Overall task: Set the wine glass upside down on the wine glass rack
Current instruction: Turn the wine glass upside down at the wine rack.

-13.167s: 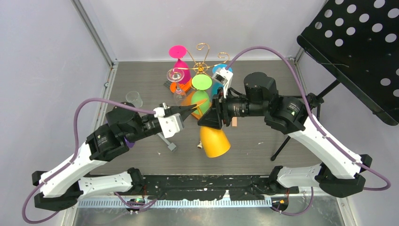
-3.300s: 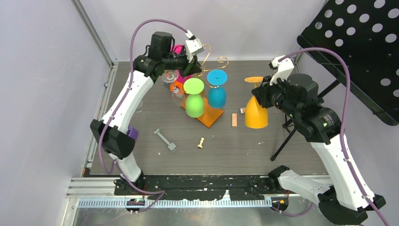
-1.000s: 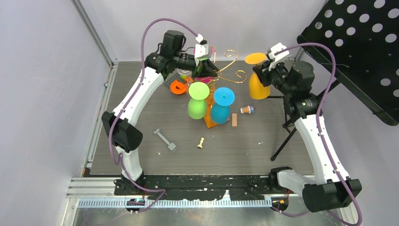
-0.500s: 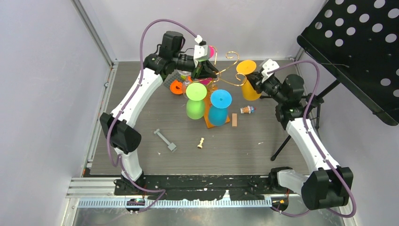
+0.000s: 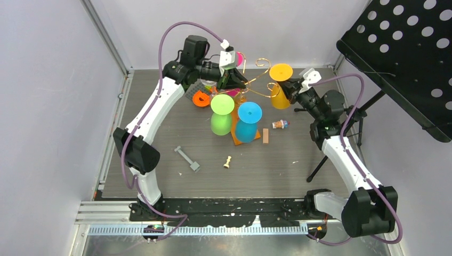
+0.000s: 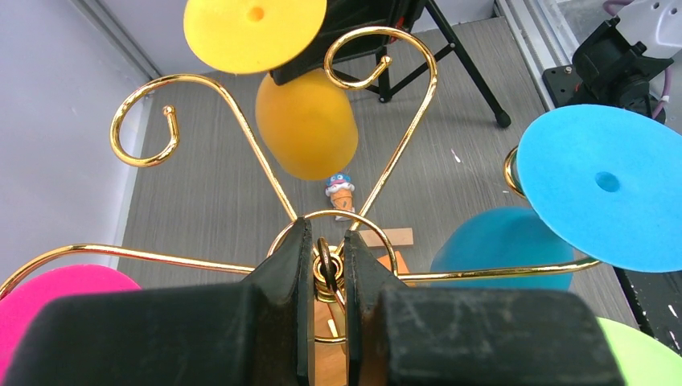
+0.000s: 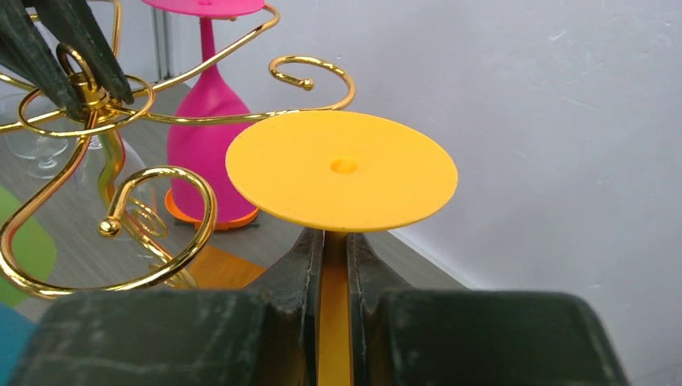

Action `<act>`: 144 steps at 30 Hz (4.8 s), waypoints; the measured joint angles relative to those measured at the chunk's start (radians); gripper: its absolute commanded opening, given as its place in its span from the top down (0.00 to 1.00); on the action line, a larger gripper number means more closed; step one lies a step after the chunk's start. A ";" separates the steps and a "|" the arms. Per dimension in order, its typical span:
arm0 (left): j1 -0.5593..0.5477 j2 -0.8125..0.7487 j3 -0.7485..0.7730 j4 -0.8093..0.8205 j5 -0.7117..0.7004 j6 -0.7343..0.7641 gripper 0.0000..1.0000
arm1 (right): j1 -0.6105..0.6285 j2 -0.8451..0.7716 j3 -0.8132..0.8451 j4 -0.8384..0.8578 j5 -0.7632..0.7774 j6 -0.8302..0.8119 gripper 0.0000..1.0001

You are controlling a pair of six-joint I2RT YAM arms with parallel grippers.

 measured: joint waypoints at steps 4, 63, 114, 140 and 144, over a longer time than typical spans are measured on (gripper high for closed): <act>0.000 0.000 0.000 0.001 0.000 0.000 1.00 | 0.000 -0.007 -0.008 0.044 0.024 0.024 0.92; -0.014 0.014 0.000 0.045 0.027 -0.105 1.00 | -0.005 0.005 -0.146 0.410 -0.500 0.216 0.94; -0.011 0.073 0.047 0.095 -0.026 -0.135 1.00 | 0.009 -0.171 -0.087 -0.034 -0.087 0.078 0.28; 0.019 0.133 0.047 0.254 -0.054 -0.322 0.80 | 0.009 -0.637 -0.164 -0.286 0.103 0.085 0.22; 0.023 0.133 0.038 0.261 -0.054 -0.345 0.68 | 0.009 -0.654 -0.164 -0.321 0.103 0.084 0.22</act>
